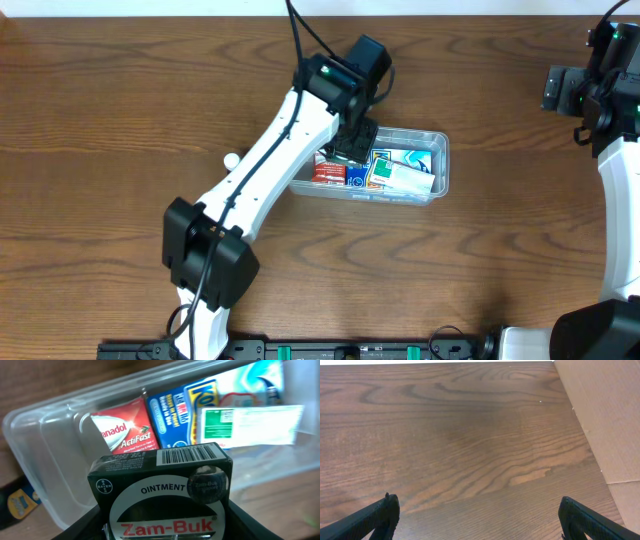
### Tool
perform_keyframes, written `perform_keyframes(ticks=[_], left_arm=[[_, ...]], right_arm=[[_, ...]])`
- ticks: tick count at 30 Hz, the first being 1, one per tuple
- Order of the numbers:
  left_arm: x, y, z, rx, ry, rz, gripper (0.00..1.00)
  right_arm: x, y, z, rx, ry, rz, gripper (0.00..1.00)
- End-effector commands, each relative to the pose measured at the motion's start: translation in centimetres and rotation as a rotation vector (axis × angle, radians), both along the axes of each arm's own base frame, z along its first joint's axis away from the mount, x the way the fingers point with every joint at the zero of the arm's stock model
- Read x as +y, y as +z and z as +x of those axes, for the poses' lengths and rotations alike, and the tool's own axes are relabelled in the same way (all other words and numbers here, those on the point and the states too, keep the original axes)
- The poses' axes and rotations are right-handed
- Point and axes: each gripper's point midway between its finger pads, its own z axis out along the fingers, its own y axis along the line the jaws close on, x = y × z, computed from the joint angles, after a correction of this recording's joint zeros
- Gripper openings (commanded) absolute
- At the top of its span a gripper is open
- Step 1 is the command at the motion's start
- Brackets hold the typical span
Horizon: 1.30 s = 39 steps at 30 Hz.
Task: Pack container
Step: 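Lower the Zam-Buk tin into the container beside the red box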
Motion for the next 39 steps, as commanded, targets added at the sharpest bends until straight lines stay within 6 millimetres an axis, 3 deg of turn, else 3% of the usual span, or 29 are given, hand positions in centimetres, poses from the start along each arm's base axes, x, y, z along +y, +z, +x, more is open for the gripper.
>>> perform_keyframes(ticks=[1,17,23,30,39], left_arm=[[1.0,-2.1,0.4,0.022,0.081,0.063,0.5],[0.9,-6.9,0.6,0.066,0.133,0.092,0.5],[1.8,-8.5,0.6,0.081,0.15,0.103,0.5],[3.5,-9.8,0.9,0.1,0.186,0.115,0.5],[3.3,-10.9,1.5,0.073,0.189,0.094,0.5]], right_arm=[[-0.4,0.0,-0.2,-0.002,-0.019,0.005,0.99],[-0.4,0.0,-0.2,-0.002,-0.019,0.005,0.99],[-0.4,0.0,-0.2,-0.002,-0.019,0.005,0.99],[-0.4,0.0,-0.2,-0.002,-0.019,0.005,0.99],[-0.4,0.0,-0.2,-0.003,-0.019,0.005,0.99]])
